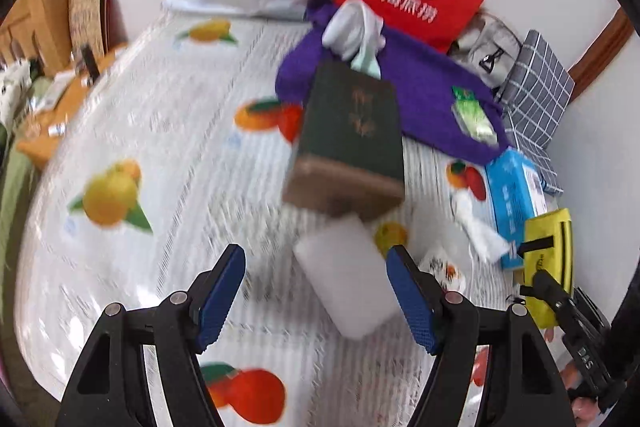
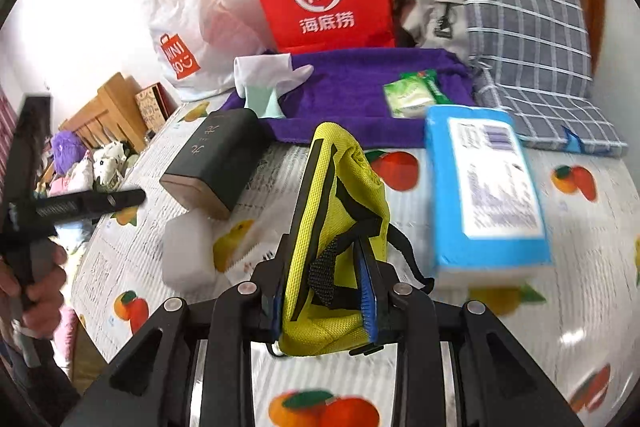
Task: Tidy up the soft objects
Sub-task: 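Grasp the yellow pouch with the right tool while the left tool grasps the white block, then carry the white block with the left tool while the right tool carries the yellow pouch to the towel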
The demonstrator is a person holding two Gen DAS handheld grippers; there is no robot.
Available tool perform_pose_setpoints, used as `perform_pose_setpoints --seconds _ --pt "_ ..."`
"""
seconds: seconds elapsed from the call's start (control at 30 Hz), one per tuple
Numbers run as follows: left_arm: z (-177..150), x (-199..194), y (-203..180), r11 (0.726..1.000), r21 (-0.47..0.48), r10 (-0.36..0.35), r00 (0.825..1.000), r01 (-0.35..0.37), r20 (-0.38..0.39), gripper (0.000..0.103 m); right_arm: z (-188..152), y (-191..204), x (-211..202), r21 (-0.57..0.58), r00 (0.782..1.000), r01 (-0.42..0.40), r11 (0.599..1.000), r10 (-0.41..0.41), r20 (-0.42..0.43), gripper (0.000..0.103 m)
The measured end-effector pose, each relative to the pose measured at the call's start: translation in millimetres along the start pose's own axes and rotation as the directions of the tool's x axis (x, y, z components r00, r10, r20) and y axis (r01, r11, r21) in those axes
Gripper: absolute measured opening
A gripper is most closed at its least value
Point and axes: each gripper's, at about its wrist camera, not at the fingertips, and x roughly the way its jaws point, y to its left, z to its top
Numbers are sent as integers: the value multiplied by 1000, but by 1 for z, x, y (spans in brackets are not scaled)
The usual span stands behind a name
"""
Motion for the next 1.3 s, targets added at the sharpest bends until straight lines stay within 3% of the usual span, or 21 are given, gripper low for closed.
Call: perform_pose_setpoints --seconds 0.17,0.27,0.37,0.67,0.8,1.03,1.3 --pt "-12 11 -7 999 -46 -4 1000 3 -22 71 -23 -14 -23 17 1000 3 1000 -3 14 30" --pt "-13 16 -12 996 -81 35 999 -35 3 72 -37 -23 -31 25 1000 19 1000 -19 11 30" --pt "-12 21 -21 997 -83 8 1000 -7 0 72 -50 -34 -37 22 998 55 998 -55 9 30" --pt "-20 60 -53 988 -21 151 986 -153 -68 71 -76 -71 -36 90 998 66 994 -66 -4 29" --pt "-27 62 -60 975 43 218 975 -217 -30 71 -81 -88 -32 155 1000 6 988 -5 -5 24" --pt "-39 56 -51 979 34 202 979 -203 24 71 -86 -93 -34 156 1000 1 988 -2 11 22" --pt "-48 51 -51 980 65 186 982 -187 25 72 -93 -99 -43 166 999 26 986 -30 21 21"
